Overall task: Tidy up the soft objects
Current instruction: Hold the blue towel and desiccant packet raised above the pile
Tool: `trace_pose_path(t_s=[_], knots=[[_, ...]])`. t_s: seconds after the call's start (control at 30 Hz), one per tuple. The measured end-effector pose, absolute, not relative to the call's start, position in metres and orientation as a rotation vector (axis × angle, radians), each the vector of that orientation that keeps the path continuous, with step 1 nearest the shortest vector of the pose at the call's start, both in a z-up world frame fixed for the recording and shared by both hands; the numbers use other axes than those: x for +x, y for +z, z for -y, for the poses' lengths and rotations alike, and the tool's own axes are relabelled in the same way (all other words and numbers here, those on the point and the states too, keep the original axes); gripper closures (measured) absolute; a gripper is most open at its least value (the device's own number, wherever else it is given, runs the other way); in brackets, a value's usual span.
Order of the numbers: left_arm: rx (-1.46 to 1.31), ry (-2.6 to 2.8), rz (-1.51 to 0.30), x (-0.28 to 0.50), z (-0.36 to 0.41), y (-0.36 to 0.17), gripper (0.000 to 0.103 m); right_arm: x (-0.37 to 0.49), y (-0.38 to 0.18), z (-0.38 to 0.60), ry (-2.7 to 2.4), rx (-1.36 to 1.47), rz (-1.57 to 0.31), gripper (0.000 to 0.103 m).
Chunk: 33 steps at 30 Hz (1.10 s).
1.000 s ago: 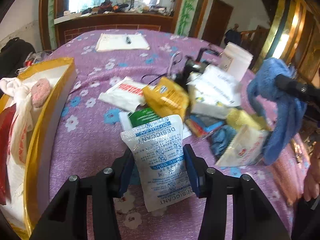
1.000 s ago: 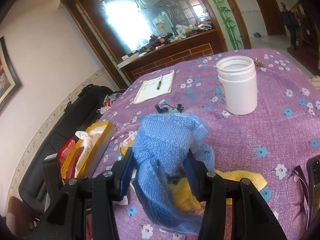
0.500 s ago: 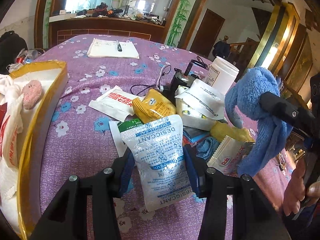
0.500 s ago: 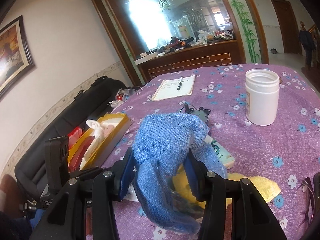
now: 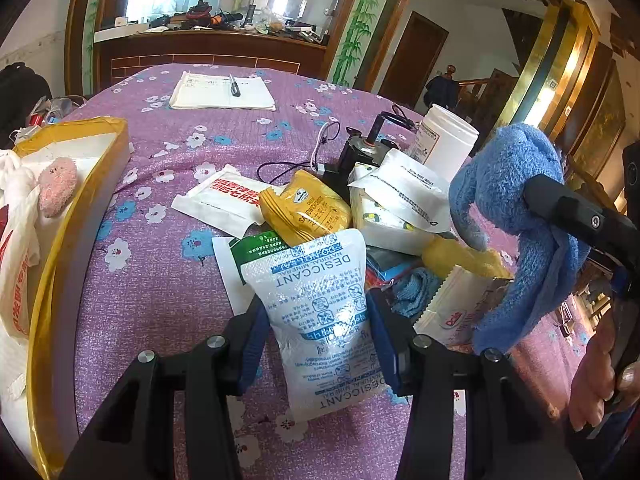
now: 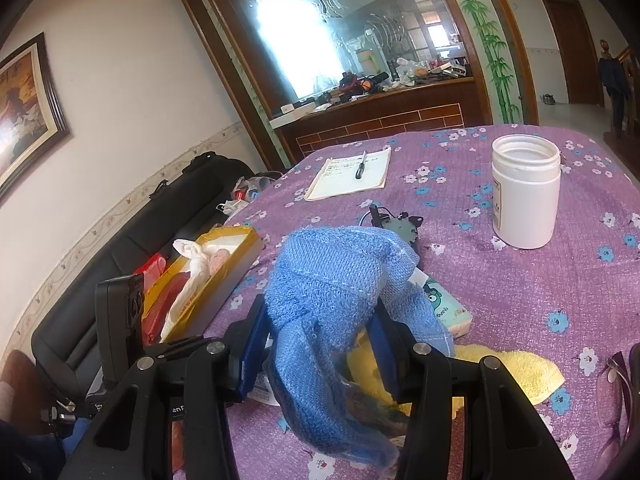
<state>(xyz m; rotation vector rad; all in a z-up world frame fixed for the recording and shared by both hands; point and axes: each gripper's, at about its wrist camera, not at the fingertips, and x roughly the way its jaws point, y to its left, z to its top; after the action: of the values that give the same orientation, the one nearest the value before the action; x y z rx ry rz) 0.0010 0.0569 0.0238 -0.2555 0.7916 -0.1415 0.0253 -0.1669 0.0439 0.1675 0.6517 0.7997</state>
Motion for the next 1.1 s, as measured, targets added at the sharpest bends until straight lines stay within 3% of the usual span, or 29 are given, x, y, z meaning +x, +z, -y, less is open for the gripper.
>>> trace_pose_path(t_s=[1.1], knots=[[-0.267, -0.113, -0.696, -0.012, -0.065, 0.04, 0.056, 0.017, 0.053, 0.172, 0.815, 0.205, -0.6, 0.051]])
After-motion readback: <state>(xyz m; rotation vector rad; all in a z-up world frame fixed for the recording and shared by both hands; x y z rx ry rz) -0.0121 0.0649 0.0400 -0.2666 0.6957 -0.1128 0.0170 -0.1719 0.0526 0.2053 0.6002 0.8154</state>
